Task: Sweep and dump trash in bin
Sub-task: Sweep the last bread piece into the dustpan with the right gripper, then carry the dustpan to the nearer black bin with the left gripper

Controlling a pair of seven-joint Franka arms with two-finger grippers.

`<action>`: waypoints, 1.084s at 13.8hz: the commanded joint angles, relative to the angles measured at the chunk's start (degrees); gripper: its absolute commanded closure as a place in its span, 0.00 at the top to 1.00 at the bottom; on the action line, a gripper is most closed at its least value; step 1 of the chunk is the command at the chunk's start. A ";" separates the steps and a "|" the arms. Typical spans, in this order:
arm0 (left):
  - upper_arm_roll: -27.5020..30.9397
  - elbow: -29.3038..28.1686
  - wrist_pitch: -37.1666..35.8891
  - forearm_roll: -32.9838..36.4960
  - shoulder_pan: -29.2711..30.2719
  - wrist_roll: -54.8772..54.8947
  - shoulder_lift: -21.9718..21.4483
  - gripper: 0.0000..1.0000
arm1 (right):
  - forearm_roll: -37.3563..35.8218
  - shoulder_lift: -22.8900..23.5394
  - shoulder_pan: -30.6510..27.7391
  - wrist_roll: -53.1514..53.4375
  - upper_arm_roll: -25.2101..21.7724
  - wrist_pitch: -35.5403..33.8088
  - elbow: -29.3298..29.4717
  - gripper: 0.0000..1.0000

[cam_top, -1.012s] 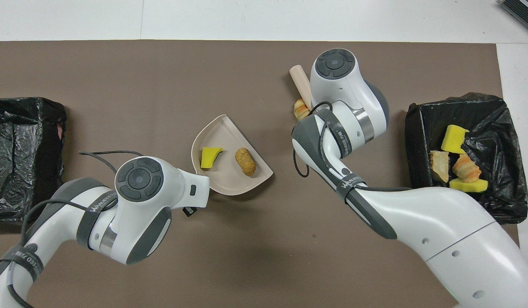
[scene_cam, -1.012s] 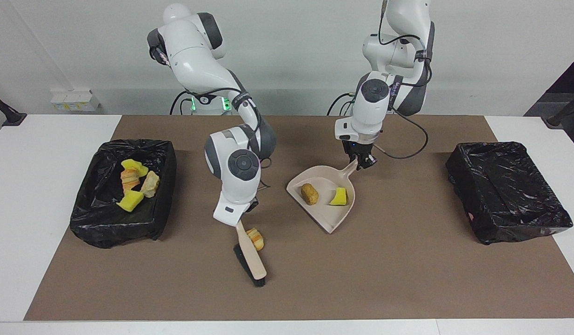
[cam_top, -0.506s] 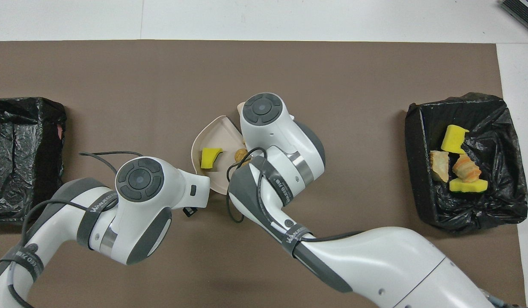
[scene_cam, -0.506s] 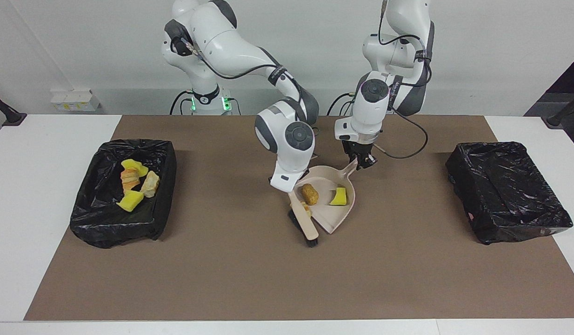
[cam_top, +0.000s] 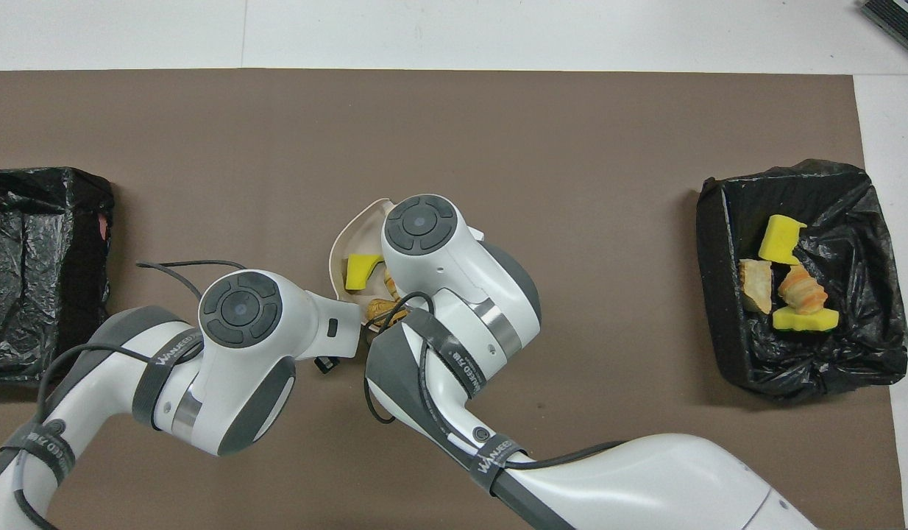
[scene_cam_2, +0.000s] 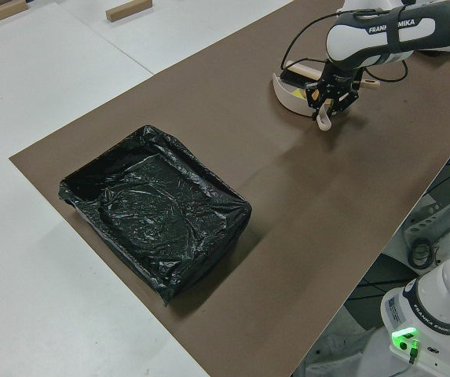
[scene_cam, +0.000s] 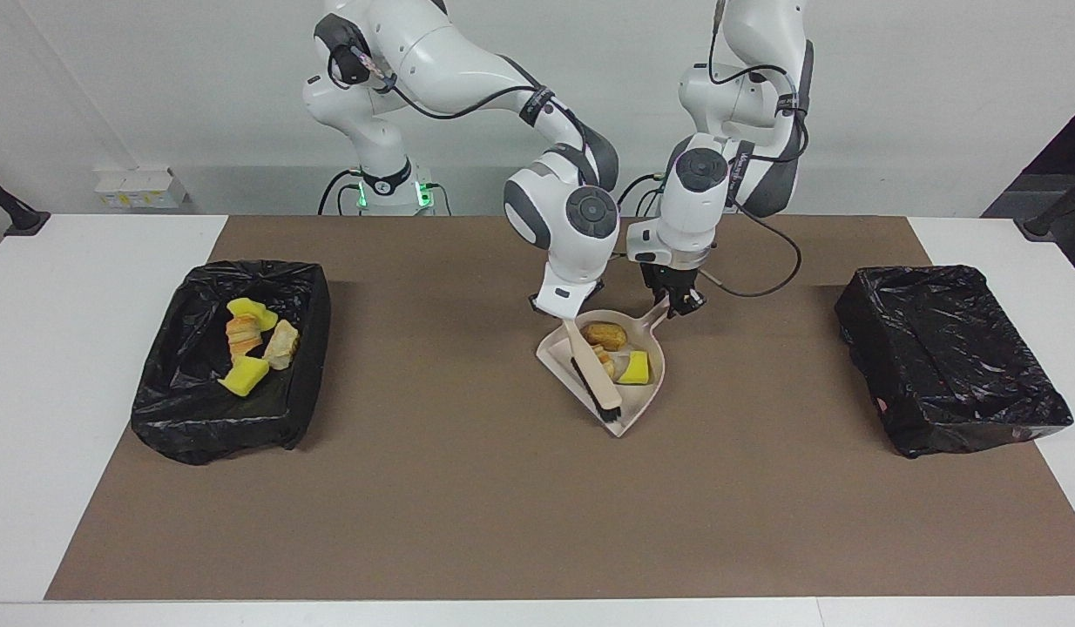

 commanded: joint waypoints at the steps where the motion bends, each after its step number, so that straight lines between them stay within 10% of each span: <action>1: 0.18 -1.48 1.22 -0.73 -0.16 -0.11 -1.47 0.00 | 2.16 -4.14 -4.30 1.86 0.80 -2.56 -2.27 0.00; 7: 0.18 0.36 2.37 -0.73 3.53 0.25 -2.17 0.00 | 7.34 -19.24 -12.67 2.12 0.72 -5.56 -15.42 0.00; 11: 0.44 1.77 -1.48 -2.91 8.35 0.24 -6.20 0.00 | 13.12 -28.30 -8.37 7.58 0.89 3.21 -30.62 0.00; 15: 0.97 10.80 -18.35 -4.59 18.18 0.33 -6.83 0.00 | 16.92 -30.16 0.49 12.64 0.89 3.14 -32.68 0.00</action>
